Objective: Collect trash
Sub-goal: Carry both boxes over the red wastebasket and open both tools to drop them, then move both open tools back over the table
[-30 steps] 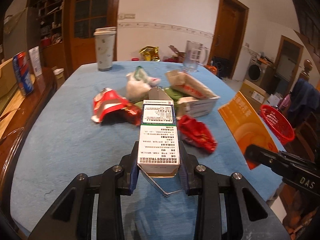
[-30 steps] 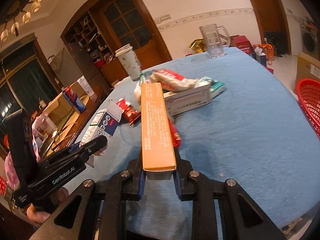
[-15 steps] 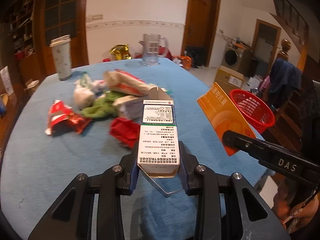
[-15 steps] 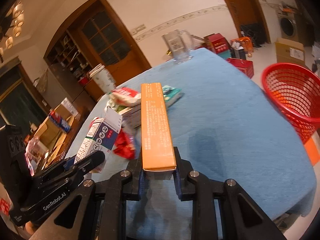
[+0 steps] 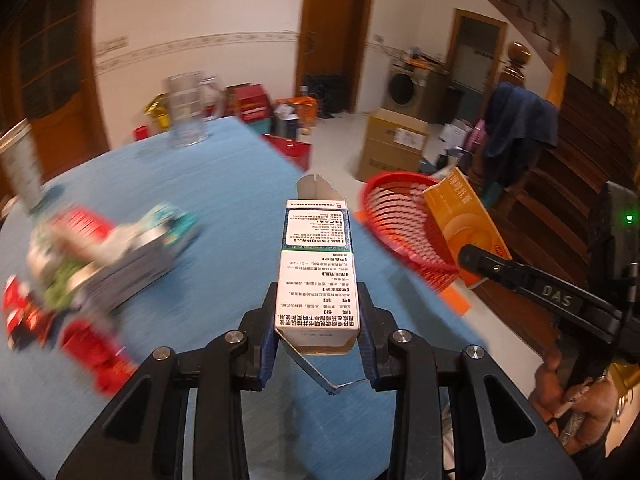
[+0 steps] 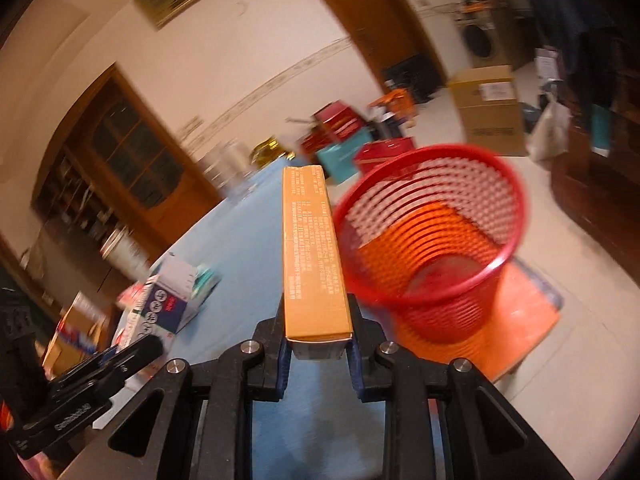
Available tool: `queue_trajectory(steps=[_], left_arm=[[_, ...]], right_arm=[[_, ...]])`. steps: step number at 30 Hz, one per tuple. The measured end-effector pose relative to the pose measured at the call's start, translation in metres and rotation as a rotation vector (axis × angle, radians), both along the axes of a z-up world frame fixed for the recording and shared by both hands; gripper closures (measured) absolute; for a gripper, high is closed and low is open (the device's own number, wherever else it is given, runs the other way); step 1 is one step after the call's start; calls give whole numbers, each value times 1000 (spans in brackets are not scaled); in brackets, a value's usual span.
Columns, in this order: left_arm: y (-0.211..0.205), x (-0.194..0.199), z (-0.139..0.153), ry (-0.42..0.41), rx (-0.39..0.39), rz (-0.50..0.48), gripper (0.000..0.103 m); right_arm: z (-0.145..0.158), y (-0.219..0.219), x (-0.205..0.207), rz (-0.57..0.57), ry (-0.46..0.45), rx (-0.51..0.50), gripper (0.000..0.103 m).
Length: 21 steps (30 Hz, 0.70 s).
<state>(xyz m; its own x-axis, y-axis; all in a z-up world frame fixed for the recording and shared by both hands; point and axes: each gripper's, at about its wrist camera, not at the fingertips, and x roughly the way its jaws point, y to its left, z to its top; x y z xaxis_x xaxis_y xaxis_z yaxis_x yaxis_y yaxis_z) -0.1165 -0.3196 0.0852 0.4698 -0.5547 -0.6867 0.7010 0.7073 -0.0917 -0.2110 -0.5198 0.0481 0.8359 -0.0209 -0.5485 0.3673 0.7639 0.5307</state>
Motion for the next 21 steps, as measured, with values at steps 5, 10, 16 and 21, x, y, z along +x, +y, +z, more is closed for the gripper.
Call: queue_trajectory(steps=[5, 10, 16, 21], left_arm=[[-62, 3, 5, 21, 2, -73, 70], [-117, 14, -2, 69, 7, -119, 70], [-148, 35, -15, 101, -5, -109, 40], [-126, 37, -20, 99, -29, -69, 34]], right_arm=[[-2, -40, 1, -58, 18, 10, 78], [-4, -71, 7, -83, 37, 13, 77], [-8, -98, 26, -106, 74, -4, 42], [-7, -91, 11, -125, 42, -27, 35]])
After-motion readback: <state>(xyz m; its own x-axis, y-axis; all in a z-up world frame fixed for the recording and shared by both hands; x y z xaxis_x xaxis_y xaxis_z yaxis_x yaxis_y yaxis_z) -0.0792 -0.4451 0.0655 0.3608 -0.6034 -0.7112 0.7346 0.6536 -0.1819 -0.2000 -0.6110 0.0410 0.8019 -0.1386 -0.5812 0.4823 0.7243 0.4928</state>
